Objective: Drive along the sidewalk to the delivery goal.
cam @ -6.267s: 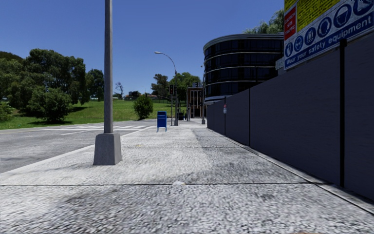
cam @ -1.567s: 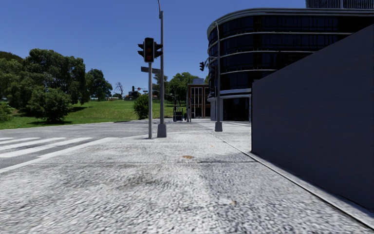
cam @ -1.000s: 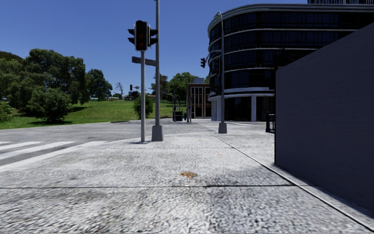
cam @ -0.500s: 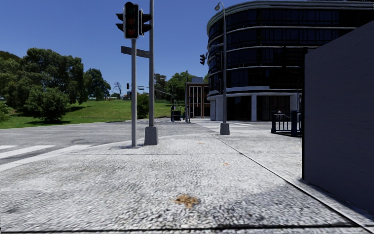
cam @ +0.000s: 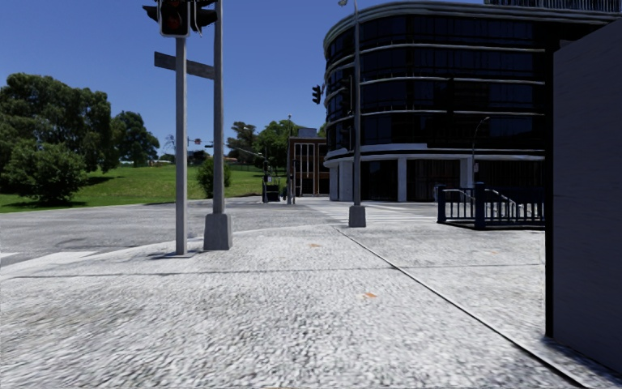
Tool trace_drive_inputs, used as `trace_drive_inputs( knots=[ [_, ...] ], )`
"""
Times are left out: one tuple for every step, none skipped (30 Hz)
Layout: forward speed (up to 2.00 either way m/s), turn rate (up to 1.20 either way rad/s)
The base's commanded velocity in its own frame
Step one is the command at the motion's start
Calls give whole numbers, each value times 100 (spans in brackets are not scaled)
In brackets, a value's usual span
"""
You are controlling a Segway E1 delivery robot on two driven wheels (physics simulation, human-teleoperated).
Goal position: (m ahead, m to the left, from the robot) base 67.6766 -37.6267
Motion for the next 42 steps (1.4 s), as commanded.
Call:
trace_drive_inputs(
  knots=[
    [146, -2],
    [145, -8],
    [144, -16],
    [142, -19],
    [142, -21],
    [142, -21],
    [141, -22],
    [141, -23],
    [141, -24],
    [141, -25],
    [141, -28],
    [141, -28],
    [141, -33],
    [141, -39],
    [141, -42],
    [141, -42],
    [141, -42],
    [141, -43],
    [141, -44],
    [141, -44],
    [141, -44],
    [141, -44],
    [141, -44],
    [141, -44],
    [141, -44],
    [141, -44],
    [141, -44],
    [141, -44],
    [141, -44],
    [141, -44],
    [141, -44],
    [141, -44],
    [141, -44],
    [141, -44],
    [141, -44],
    [141, -44],
    [141, -44],
    [141, -44],
    [141, -44],
    [141, -44],
    [141, -40],
    [141, -31]
  ],
)
